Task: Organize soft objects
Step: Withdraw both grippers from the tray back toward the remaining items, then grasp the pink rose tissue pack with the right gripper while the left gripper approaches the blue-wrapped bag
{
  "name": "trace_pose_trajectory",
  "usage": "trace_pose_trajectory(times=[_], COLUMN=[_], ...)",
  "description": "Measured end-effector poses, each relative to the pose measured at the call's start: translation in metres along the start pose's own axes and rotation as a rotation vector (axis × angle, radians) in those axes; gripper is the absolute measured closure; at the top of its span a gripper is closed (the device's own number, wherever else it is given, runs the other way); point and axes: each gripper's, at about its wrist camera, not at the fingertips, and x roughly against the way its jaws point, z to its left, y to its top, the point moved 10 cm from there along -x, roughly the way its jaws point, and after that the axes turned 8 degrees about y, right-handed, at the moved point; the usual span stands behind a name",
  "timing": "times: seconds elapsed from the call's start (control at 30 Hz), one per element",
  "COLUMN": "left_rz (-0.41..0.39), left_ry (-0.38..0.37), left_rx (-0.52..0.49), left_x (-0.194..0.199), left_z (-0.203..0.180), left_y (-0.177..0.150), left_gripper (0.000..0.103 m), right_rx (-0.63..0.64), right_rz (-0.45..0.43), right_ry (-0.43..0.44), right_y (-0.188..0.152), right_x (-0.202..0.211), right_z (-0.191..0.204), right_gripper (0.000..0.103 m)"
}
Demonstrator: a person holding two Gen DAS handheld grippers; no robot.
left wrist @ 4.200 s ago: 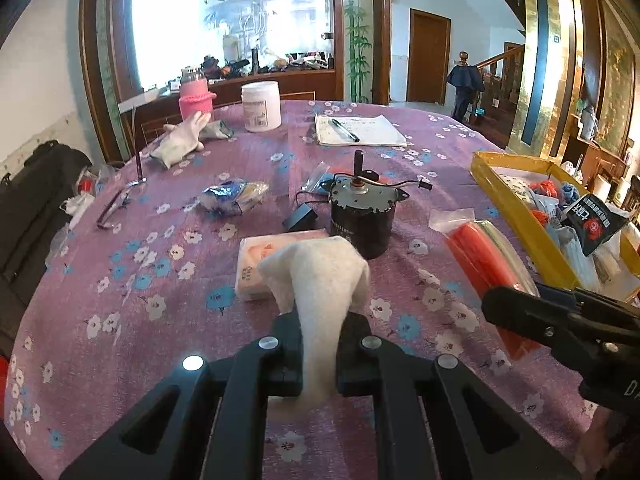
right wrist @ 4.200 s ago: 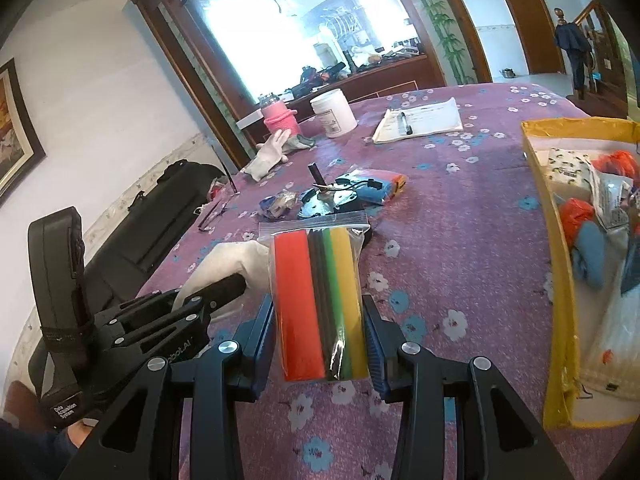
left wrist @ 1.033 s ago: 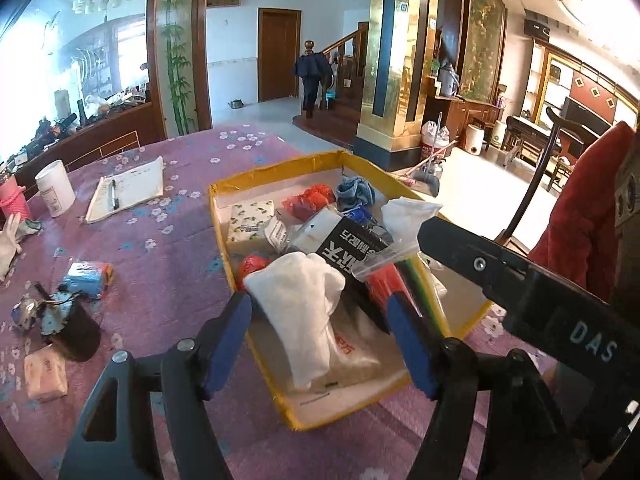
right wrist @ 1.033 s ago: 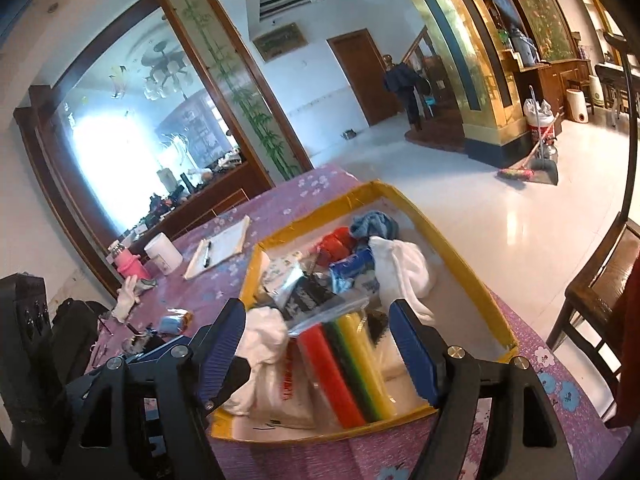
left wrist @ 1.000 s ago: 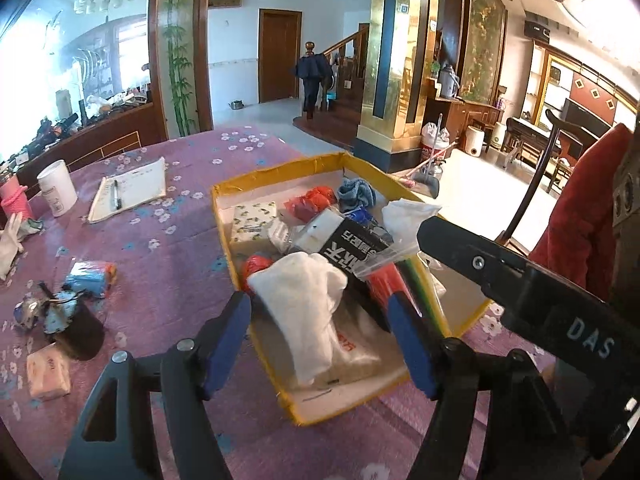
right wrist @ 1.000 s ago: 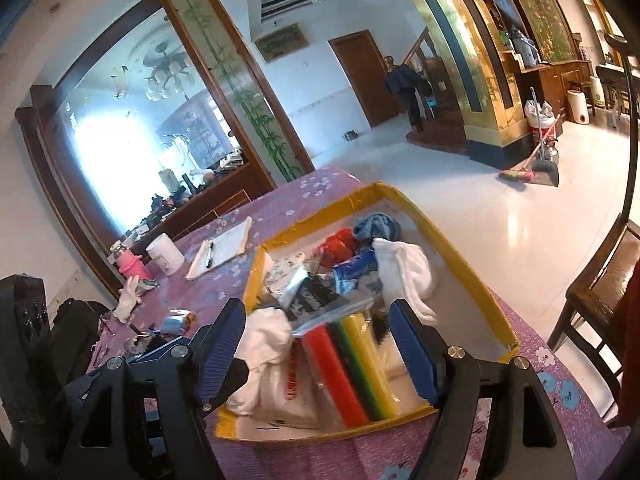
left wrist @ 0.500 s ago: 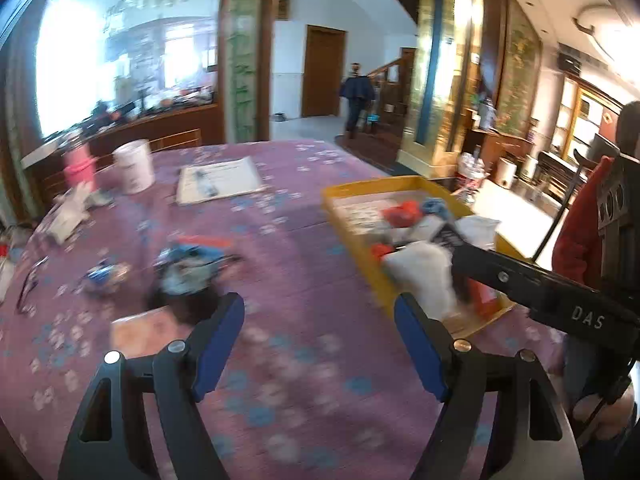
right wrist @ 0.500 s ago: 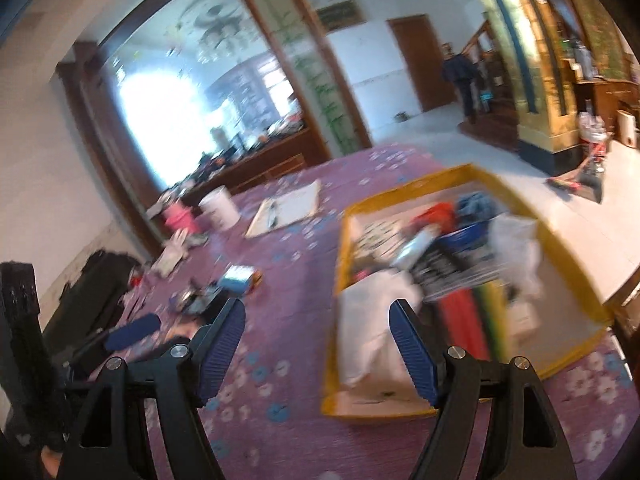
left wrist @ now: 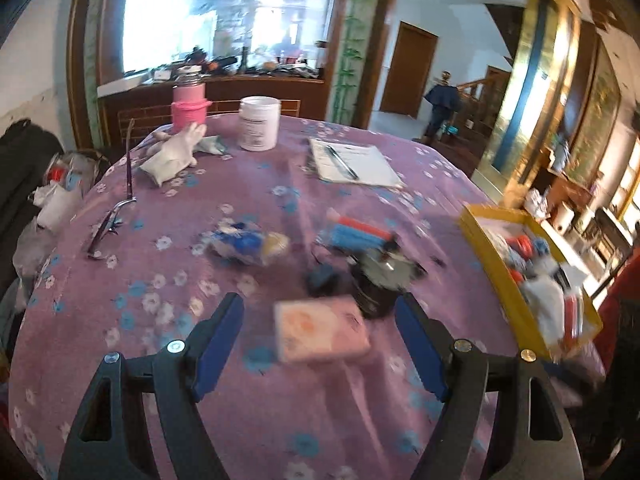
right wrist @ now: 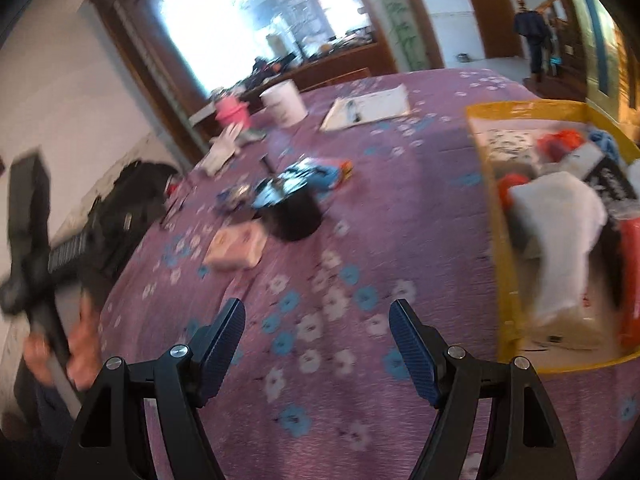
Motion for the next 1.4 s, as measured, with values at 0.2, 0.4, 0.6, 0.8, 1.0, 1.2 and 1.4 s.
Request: trace_pose_trajectory(times=[0.2,0.4,0.6,0.8,1.0,1.2,1.4], left_rz=[0.029,0.078,0.066,0.069,0.064,0.073,0.09], left_ry=[0.043,0.047,0.063,0.115,0.168,0.22,0.226], left_rx=[0.062,0.1,0.159,0.25,0.26,0.319,0.328], left_x=[-0.039,-0.058,-0.053,-0.056,-0.056,-0.059,-0.062], left_z=[0.029,0.054,0.072,0.104,0.117,0.139,0.142], left_y=[0.018,0.007,0.009,0.011,0.012,0.01,0.007], left_gripper=[0.026,0.026,0.026,0.026,0.026,0.026,0.026], right_rx=[0.047,0.116,0.167,0.184,0.22,0.228,0.231], right_rz=[0.071,0.115,0.166,0.22,0.246,0.275,0.279], right_ry=[0.021,0.051,0.097,0.12,0.141,0.155,0.174], right_y=[-0.002,0.006,0.025,0.038,0.05,0.059,0.073], right_x=[-0.021,-0.044,-0.082,-0.117,-0.14,-0.162,-0.183], right_z=[0.022,0.052,0.083,0.093,0.1,0.1,0.108], right_gripper=[0.024,0.024,0.024,0.024,0.024,0.024,0.024])
